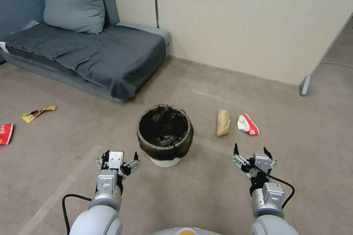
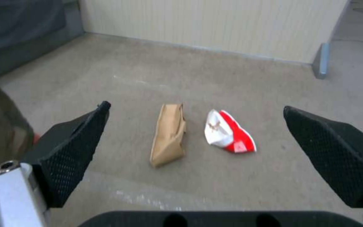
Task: Pick up the trash bin, then pick up the garbage from the floor and place it into the trash bin.
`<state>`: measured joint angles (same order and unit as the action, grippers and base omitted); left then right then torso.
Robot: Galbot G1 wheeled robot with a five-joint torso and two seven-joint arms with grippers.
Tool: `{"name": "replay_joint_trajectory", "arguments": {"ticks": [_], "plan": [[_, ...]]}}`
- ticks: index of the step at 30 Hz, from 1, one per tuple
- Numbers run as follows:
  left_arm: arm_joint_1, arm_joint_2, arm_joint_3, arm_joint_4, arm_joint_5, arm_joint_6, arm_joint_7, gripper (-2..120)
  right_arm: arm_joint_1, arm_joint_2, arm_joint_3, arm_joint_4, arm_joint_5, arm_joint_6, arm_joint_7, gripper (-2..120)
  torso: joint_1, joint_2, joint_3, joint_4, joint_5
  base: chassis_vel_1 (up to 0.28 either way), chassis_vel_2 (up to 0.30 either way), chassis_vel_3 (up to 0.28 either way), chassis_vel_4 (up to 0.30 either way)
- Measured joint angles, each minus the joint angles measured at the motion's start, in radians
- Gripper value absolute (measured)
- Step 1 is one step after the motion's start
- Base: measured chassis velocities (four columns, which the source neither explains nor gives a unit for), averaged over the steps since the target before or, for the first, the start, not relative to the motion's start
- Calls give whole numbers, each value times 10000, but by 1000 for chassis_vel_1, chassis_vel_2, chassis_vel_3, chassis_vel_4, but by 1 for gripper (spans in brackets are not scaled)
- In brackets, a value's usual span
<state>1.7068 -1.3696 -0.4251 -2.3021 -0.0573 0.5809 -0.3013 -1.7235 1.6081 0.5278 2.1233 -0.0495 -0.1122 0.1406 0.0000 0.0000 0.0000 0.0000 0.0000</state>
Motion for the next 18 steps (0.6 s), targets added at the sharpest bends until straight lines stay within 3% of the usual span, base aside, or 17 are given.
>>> {"name": "replay_joint_trajectory", "arguments": {"ticks": [7, 11, 15, 17, 18], "plan": [[-200, 77, -58, 84, -66, -111, -80, 100, -21, -1, 45, -18, -123, 198, -173, 100, 1, -1, 1, 1, 0, -90, 102, 88, -102], [-456, 362, -85, -39, -591, 416, -143, 100, -49, -1, 32, -72, -137, 203, -143, 100, 0, 0, 0, 1, -2, -7, 10, 8, -14], [-826, 819, -160, -212, -1535, 1071, -294, 100, -64, 0, 50, -116, -143, 200, -126, 100, -1, 0, 0, -1, 0, 0, 0, 0, 0], [-1371, 1522, -343, -321, -3275, 1535, -588, 100, -64, -1, 86, -153, -136, 172, -102, 100, 0, 0, 0, -1, -1, 0, 0, 0, 0], [-1371, 1522, -343, -321, -3275, 1535, -588, 100, -64, -1, 86, -153, -136, 172, -102, 100, 0, 0, 0, -1, -1, 0, 0, 0, 0]]}}
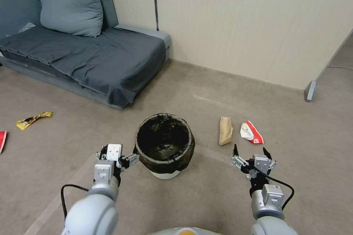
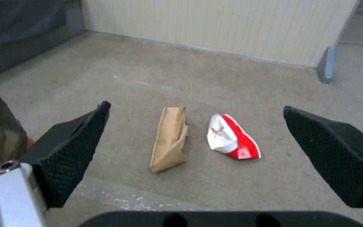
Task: Pick up the trash bin, then pick up the garbage from the floor and place it into the trash bin.
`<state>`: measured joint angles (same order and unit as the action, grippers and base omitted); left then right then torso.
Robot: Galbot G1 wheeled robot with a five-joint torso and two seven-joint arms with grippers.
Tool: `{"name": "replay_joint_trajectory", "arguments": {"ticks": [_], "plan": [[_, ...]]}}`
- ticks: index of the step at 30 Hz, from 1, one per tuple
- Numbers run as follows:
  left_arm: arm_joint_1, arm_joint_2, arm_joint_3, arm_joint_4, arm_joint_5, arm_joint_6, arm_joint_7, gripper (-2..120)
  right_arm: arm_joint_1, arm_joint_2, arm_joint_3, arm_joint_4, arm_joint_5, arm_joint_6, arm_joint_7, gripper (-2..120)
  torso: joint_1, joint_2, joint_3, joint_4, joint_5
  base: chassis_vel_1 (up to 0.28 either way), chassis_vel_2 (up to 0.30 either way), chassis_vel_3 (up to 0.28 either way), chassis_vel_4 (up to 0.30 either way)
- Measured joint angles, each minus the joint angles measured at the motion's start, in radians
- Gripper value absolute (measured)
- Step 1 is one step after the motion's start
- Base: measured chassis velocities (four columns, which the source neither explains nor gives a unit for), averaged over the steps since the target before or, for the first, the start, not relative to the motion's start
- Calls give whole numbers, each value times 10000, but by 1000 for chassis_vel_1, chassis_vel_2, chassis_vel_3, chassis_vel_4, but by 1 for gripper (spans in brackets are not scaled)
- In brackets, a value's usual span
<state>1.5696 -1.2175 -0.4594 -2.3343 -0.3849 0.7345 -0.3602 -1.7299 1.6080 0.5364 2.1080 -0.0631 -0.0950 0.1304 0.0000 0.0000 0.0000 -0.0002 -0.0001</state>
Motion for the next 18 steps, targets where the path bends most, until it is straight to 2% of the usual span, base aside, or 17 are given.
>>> {"name": "replay_joint_trajectory", "arguments": {"ticks": [1, 2, 4, 5, 8, 10, 12, 18], "plan": [[-190, 282, -52, -21, -739, 2, -104, 100, 5, 0, 6, -19, 4, -15, 6, 100, 0, 0, 0, 2, 0, 0, 0, 0, 0], [-232, 343, -62, -21, -860, 2, -117, 100, 6, 0, 8, -28, 5, -19, 7, 100, 1, 0, 0, 2, 0, 0, 0, 0, 0], [-674, 906, -65, 84, -1891, 5, -165, 100, -4, 1, 29, -89, 4, -27, 23, 100, 0, 1, 0, 1, 1, 0, 0, 0, 0], [-674, 906, -65, 84, -1891, 5, -165, 100, -4, 1, 29, -89, 4, -27, 23, 100, 0, 1, 0, 1, 1, 0, 0, 0, 0], [-1252, 1441, 101, 503, -3043, 9, -223, 100, -8, 0, 26, -137, 0, -29, 55, 100, 1, 0, 1, 1, 0, 0, 0, 0, 0], [-1357, 1519, 142, 590, -3198, 9, -237, 100, -6, 1, 25, -145, -2, -29, 60, 100, 0, 0, 1, 1, 0, 0, 0, 0, 0], [-1805, 1752, 308, 1051, -3591, 51, -349, 100, 16, 0, 19, -163, -21, -33, 68, 100, 1, 0, 1, 1, 0, 0, 0, 0, 0], [-2304, 1803, 499, 1864, -3796, 55, -518, 100, 73, 0, -22, -261, -35, -41, 92, 100, 0, 0, 1, 1, 1, 0, 0, 0, 0]]}}
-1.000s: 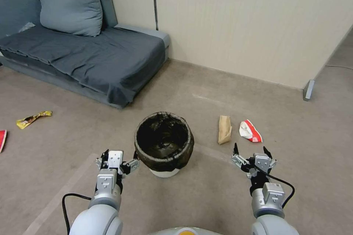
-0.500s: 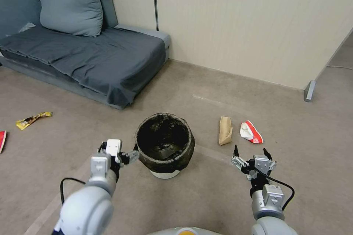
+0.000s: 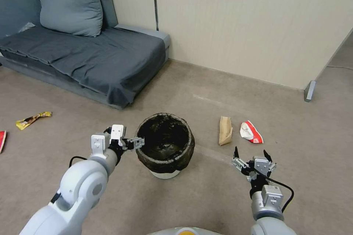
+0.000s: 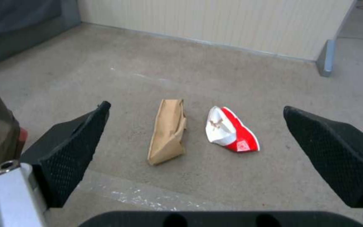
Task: Pick up the trash bin, then pick up the garbage from the floor and place it into the trash bin.
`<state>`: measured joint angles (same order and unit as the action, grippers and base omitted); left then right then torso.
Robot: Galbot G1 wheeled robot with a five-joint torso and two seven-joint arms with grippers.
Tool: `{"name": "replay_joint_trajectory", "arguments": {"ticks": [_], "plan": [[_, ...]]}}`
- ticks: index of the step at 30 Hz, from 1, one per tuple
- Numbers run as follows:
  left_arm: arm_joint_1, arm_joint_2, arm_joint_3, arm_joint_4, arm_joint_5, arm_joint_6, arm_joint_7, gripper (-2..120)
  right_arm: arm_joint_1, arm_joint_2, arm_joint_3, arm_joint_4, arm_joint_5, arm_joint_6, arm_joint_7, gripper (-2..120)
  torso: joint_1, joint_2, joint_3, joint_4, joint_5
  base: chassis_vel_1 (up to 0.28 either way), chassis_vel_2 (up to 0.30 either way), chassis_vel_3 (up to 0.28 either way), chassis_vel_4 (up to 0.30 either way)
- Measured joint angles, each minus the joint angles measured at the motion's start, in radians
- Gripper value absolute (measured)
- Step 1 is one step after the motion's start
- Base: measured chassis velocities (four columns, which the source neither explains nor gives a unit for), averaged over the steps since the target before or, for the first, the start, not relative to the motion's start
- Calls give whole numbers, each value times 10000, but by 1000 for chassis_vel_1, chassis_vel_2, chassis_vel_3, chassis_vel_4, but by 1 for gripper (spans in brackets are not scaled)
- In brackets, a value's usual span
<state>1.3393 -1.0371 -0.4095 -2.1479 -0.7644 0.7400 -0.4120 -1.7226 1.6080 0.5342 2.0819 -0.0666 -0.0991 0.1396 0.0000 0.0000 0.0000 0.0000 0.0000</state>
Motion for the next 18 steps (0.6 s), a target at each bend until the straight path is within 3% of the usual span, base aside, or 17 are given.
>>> {"name": "replay_joint_trajectory", "arguments": {"ticks": [7, 18], "plan": [[-168, -485, 164, 883, 84, -10, -163, 100, 52, 0, -11, -89, 2, 0, 7, 100, 0, 0, 0, 1, -1, 0, 0, 0, 0], [-469, -1113, 572, 1651, 267, -27, -210, 100, 53, 0, -161, -176, -38, 8, 12, 100, 0, -2, 0, 0, 2, 0, 0, 0, 0]]}}
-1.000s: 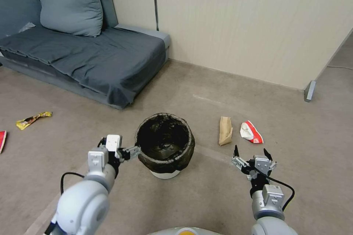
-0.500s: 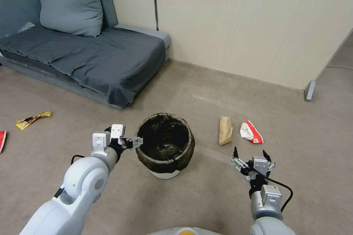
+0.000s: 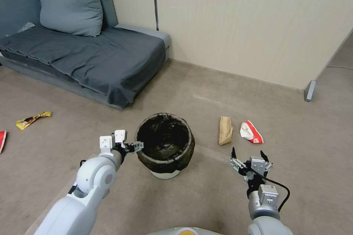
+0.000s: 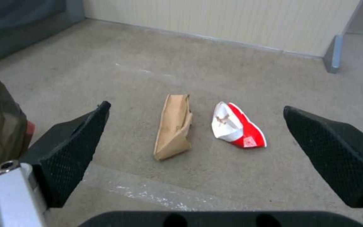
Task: Pick up the trash bin, then pick up the garbage from the floor and place it into the trash bin.
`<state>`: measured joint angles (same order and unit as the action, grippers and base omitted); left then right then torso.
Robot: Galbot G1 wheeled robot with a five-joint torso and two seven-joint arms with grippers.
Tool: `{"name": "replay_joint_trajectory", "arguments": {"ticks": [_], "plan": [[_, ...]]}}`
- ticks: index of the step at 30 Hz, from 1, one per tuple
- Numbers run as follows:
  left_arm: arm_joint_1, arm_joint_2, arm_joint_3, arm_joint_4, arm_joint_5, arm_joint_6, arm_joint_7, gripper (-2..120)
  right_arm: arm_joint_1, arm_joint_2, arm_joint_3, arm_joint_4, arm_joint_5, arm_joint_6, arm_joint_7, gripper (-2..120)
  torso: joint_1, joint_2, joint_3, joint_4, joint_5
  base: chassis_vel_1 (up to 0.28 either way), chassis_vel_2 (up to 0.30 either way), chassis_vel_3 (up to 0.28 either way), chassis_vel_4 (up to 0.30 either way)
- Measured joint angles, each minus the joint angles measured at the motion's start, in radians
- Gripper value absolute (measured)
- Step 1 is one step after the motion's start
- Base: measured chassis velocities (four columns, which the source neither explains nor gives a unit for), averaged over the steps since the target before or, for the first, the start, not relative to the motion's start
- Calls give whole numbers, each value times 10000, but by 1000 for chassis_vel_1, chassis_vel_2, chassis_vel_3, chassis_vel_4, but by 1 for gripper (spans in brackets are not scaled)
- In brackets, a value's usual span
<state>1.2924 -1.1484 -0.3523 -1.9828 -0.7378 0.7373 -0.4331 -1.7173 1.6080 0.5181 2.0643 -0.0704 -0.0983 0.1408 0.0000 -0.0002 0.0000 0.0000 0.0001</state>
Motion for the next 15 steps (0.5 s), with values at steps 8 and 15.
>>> {"name": "replay_joint_trajectory", "arguments": {"ticks": [8, 15], "plan": [[-239, -297, 321, 336, 262, -9, 56, 100, -14, 0, 3, -32, 4, 10, 10, 100, 0, 0, 0, 0, 0, 0, 0, 0, 0], [-345, -469, 422, 668, 429, -20, 92, 100, 31, 0, 0, -120, 4, 21, 15, 100, -1, 0, 0, 2, 0, 0, 0, 0, 0]]}}
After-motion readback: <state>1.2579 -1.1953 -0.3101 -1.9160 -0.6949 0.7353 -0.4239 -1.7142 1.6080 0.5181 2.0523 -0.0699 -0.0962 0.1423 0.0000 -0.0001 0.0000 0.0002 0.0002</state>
